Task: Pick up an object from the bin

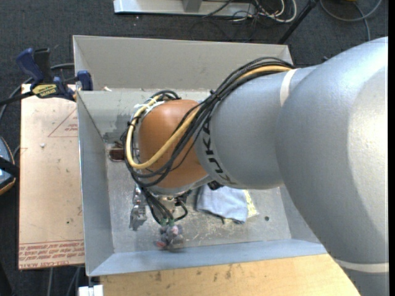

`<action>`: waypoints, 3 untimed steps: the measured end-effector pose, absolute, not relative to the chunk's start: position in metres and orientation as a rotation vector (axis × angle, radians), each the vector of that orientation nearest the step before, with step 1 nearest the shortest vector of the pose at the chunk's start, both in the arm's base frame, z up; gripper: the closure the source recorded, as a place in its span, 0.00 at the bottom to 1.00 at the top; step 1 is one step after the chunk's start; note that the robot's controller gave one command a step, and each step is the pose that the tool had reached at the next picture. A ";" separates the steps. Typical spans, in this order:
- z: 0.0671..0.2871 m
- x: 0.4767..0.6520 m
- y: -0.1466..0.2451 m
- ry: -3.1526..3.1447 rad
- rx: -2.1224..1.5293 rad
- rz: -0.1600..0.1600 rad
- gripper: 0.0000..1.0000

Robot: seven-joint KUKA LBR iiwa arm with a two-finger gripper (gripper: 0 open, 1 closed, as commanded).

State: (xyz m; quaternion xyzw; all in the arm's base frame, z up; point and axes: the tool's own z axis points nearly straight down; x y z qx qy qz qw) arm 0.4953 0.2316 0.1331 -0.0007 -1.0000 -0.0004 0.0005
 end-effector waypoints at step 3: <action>0.143 0.494 0.205 -3.140 0.043 -0.001 1.00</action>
Offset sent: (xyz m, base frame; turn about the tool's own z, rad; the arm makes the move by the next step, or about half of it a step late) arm -0.0051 -0.0204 0.0193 -0.0541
